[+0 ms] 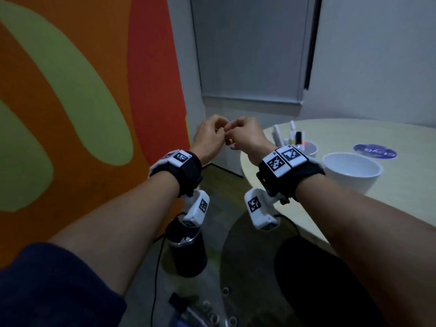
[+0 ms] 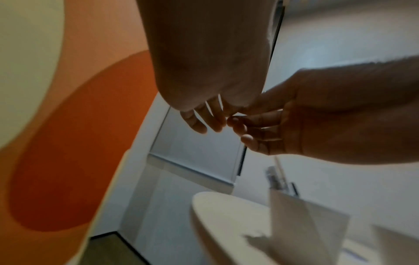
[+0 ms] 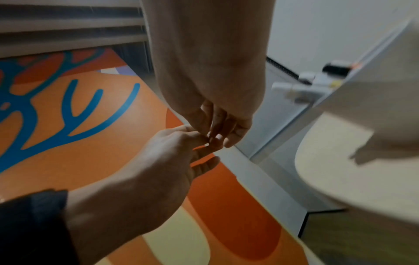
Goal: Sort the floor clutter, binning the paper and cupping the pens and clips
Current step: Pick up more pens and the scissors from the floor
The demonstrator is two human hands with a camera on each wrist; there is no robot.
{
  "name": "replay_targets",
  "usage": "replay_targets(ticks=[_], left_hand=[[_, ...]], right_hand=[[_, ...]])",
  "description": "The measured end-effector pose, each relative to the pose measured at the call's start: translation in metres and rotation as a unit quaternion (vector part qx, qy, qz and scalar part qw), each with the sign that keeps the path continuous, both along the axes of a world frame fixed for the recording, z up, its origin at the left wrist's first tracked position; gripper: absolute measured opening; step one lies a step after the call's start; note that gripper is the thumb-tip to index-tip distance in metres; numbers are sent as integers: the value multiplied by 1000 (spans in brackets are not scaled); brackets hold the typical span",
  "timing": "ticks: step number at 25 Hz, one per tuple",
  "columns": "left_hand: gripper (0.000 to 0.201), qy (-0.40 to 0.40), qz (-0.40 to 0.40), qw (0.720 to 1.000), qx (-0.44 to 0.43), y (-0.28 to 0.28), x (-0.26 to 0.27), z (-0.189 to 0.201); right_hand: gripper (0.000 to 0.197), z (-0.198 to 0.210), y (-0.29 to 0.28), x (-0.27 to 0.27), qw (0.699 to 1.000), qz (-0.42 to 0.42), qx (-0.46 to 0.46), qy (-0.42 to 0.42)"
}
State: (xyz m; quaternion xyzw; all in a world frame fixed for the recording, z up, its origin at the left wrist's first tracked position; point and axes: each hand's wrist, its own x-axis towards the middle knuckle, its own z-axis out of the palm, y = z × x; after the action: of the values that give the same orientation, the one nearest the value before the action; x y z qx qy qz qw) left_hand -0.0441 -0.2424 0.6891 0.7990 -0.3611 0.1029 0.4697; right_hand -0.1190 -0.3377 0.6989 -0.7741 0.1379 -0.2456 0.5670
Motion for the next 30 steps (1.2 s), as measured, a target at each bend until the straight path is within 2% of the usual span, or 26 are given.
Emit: replay_targets(ticks=[2, 4, 6, 9, 11, 15, 17, 18, 20, 21, 22, 23, 25, 26, 27, 29, 30], left_hand=[[23, 9, 16, 999, 44, 41, 15, -26], [23, 50, 33, 994, 94, 84, 34, -78], [23, 117, 37, 979, 160, 124, 53, -159], [28, 244, 28, 950, 194, 167, 73, -297], [29, 303, 24, 925, 227, 188, 72, -385], [21, 376, -29, 865, 330, 215, 60, -550], [19, 368, -87, 832, 407, 219, 49, -606], [23, 363, -117, 816, 435, 217, 45, -648], [33, 321, -172, 800, 476, 221, 33, -672], [30, 292, -196, 788, 506, 226, 22, -683], [24, 238, -221, 763, 558, 230, 13, -698], [20, 166, -253, 759, 577, 232, 6, -721], [29, 76, -310, 716, 620, 251, -24, -761], [32, 29, -322, 717, 618, 263, -34, -774], [34, 22, -331, 721, 608, 272, -37, -784], [38, -7, -285, 775, 564, 282, -35, -803], [39, -8, -273, 776, 569, 284, -35, -804]], right_hand=[[19, -29, 36, 18, 999, 21, 0, 25], [14, -85, 71, 38, 994, 77, -9, 78], [7, -163, 99, 54, 973, 156, -43, 167], [5, -298, 113, 69, 914, 241, -93, 312], [9, -386, 114, 71, 883, 255, -95, 383], [11, -550, 111, 60, 844, 234, -98, 473], [14, -609, 104, 48, 801, 268, -119, 521], [15, -651, 104, 48, 781, 287, -127, 539], [15, -672, 105, 44, 780, 303, -184, 515], [14, -679, 108, 39, 780, 313, -215, 498], [15, -688, 111, 39, 781, 323, -237, 480], [17, -707, 115, 42, 773, 345, -261, 465], [21, -739, 128, 36, 738, 404, -308, 444], [23, -754, 132, 30, 724, 422, -324, 439], [28, -762, 133, 26, 714, 425, -349, 434], [41, -782, 134, 19, 692, 425, -408, 417], [44, -790, 135, 12, 676, 420, -431, 425]])
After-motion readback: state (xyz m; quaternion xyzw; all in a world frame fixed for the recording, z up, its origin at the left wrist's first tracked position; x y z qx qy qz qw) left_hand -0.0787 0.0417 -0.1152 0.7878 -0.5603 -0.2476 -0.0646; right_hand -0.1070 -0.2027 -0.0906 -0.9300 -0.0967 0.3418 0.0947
